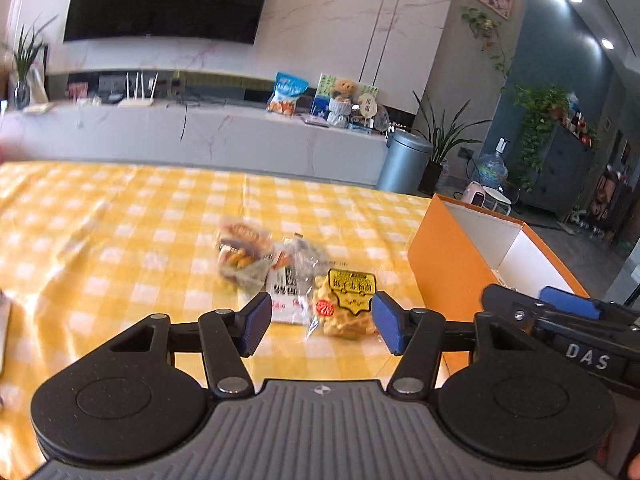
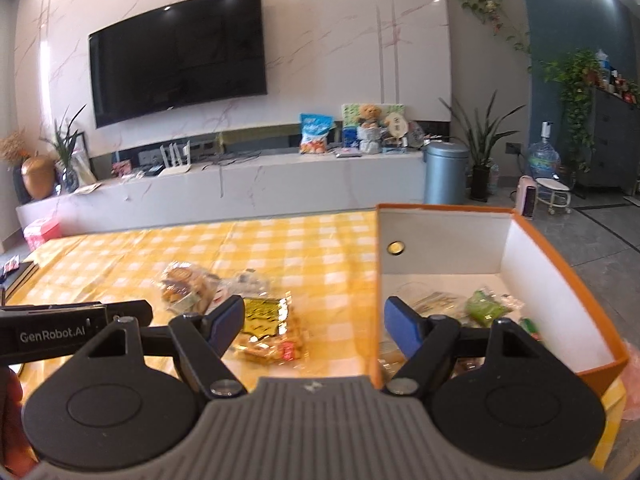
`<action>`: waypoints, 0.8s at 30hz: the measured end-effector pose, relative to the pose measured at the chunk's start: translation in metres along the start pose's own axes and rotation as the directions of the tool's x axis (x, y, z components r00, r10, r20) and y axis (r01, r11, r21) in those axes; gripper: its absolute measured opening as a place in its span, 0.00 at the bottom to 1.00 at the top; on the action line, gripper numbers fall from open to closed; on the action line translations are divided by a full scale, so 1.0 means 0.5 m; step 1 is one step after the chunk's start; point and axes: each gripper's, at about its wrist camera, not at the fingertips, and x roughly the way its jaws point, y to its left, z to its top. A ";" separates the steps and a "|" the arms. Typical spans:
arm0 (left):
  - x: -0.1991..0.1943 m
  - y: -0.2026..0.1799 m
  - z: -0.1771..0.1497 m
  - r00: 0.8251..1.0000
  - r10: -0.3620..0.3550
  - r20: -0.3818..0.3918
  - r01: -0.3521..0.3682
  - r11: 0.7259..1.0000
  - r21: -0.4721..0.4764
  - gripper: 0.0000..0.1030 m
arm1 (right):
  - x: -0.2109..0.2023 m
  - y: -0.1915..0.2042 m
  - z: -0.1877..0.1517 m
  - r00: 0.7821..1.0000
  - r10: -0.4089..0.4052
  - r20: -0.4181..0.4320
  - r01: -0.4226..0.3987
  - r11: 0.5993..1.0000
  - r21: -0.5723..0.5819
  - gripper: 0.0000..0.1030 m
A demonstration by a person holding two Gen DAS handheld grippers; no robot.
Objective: Organize snacks
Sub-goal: 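Withdraw both tools from the box back toward the remaining snacks, then grasp the clear salad box with left tool while right tool grasps the yellow waffle bag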
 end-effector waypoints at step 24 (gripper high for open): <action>0.083 0.113 0.015 0.988 0.148 -0.034 -0.147 0.989 0.018 0.85 | 0.197 0.118 -0.012 0.980 0.045 -0.194 -0.057 0.997 -0.060 0.85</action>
